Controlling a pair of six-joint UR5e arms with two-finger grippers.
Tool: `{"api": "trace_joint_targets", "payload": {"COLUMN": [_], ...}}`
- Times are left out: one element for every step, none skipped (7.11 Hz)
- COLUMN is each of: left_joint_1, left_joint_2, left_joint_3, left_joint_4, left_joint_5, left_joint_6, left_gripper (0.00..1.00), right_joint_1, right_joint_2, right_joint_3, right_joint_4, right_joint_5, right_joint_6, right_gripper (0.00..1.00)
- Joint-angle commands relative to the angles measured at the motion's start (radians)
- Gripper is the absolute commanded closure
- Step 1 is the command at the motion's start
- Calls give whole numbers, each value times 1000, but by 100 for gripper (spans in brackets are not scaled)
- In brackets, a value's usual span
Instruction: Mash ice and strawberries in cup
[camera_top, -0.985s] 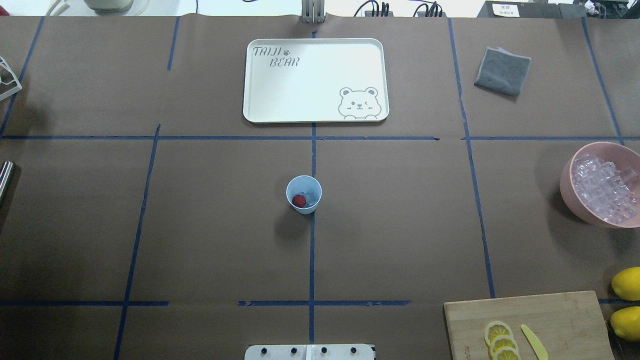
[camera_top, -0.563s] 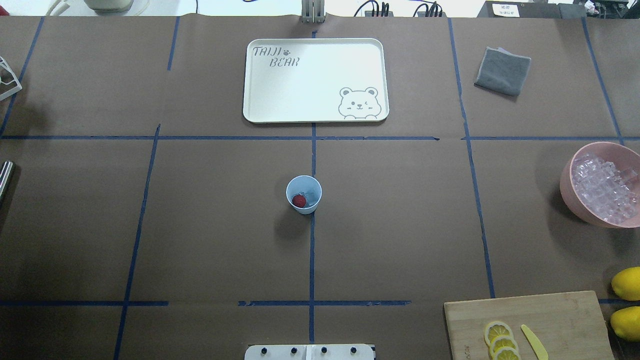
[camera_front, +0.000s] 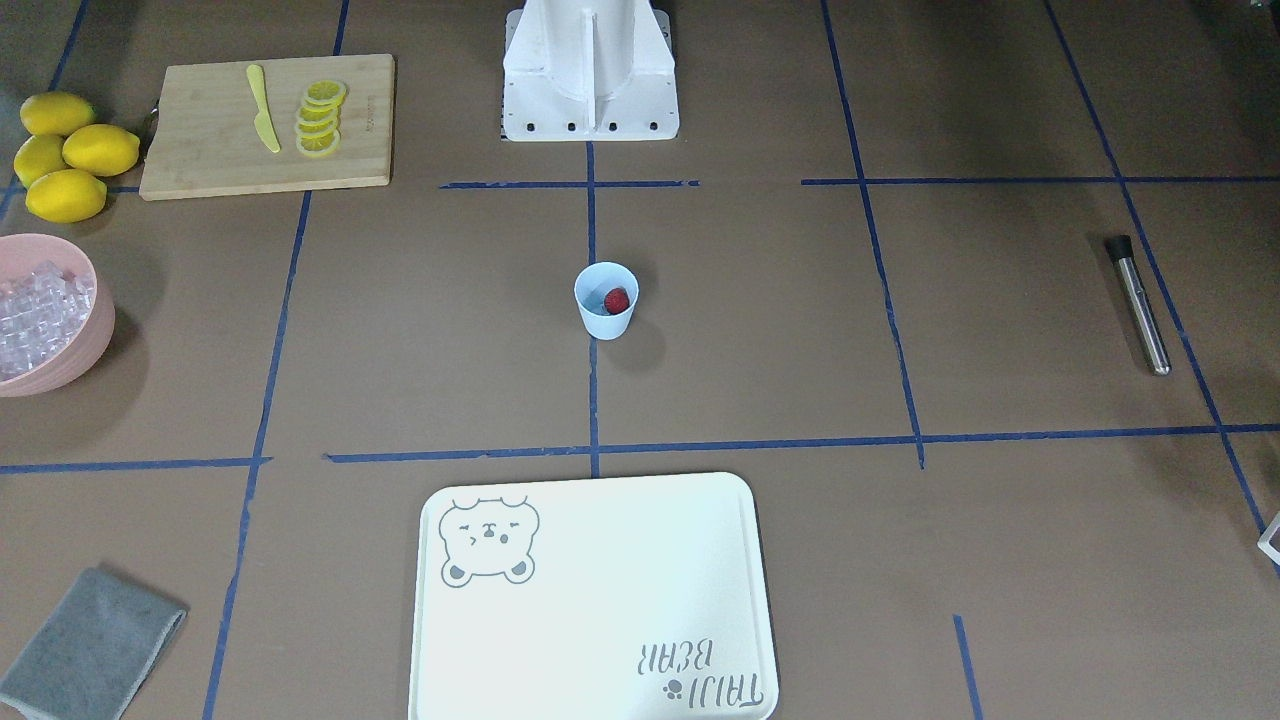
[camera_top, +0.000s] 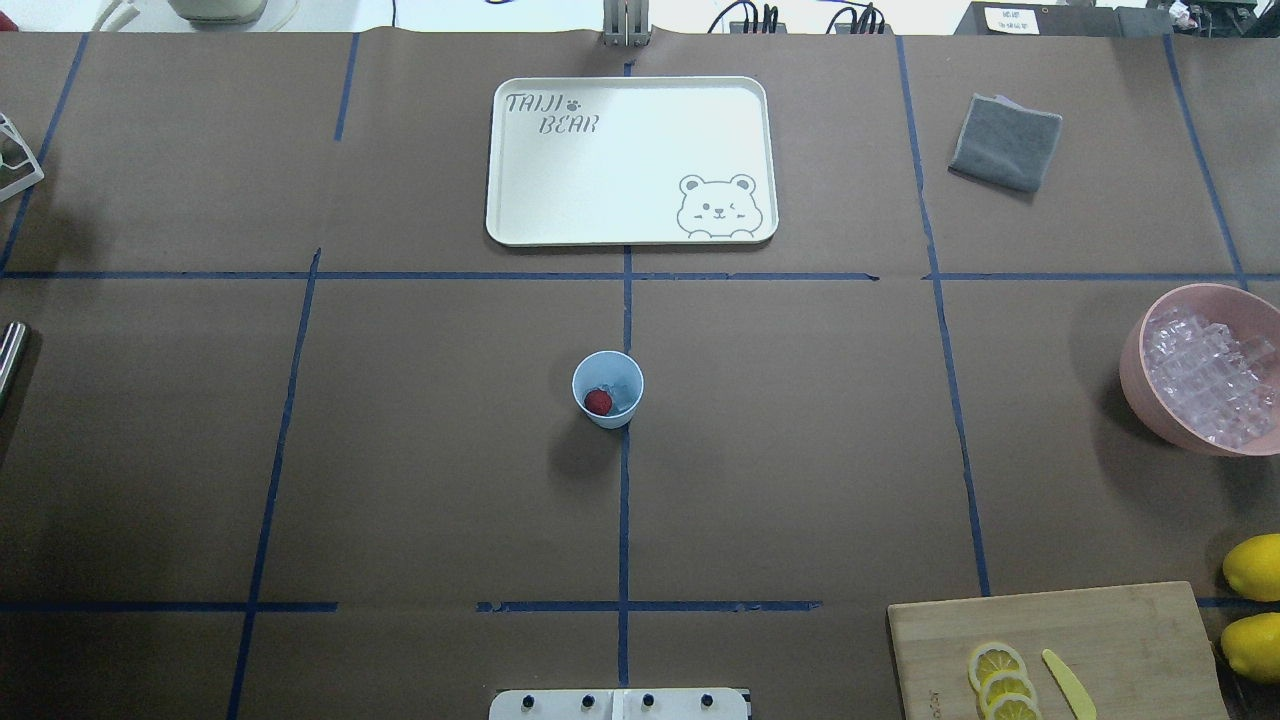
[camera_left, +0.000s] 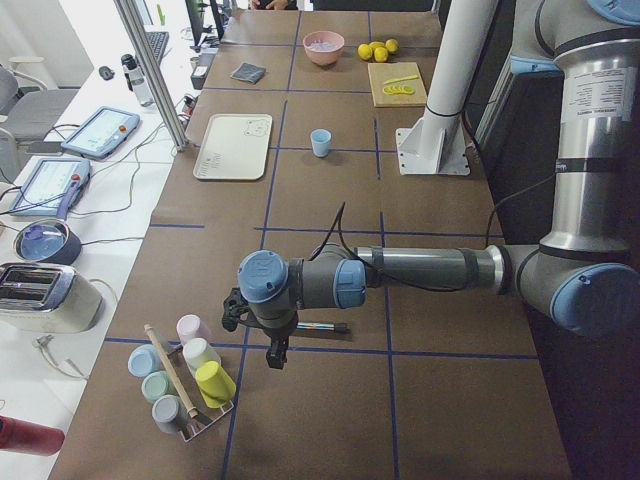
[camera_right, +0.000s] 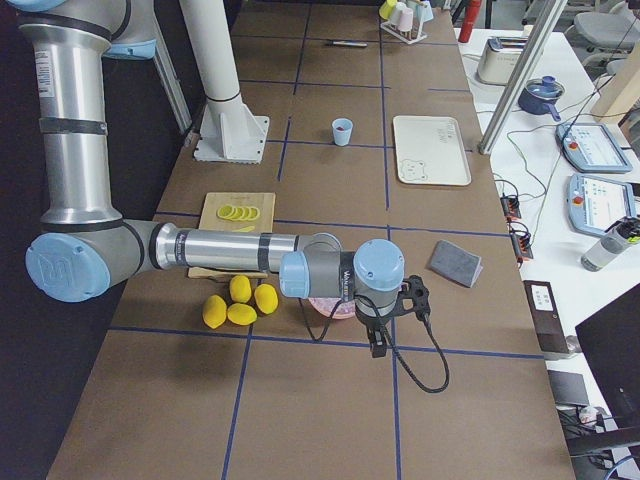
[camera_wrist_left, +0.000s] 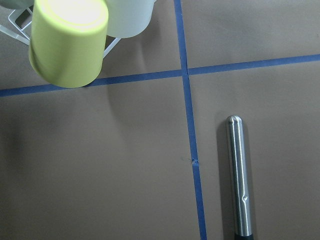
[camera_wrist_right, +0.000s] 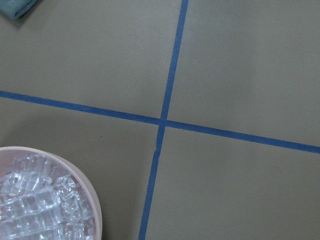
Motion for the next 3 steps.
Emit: {"api": "trace_joint_targets", "payload": {"left_joint_1": [0,0,0], "left_joint_2": [-2,-1,-2], "left_joint_3": [1,-1,1], "left_joint_4": [0,0,0], "left_joint_5": [0,0,0], "left_joint_6": [1,1,1], "left_gripper": [0,0,0], "right_joint_1": [0,0,0], "right_joint_2": [1,1,1], "right_joint_3": [1,3,3], "right_joint_4": [0,0,0], "right_joint_5": [0,0,0], "right_joint_6": [0,2,3], "right_gripper": [0,0,0]}}
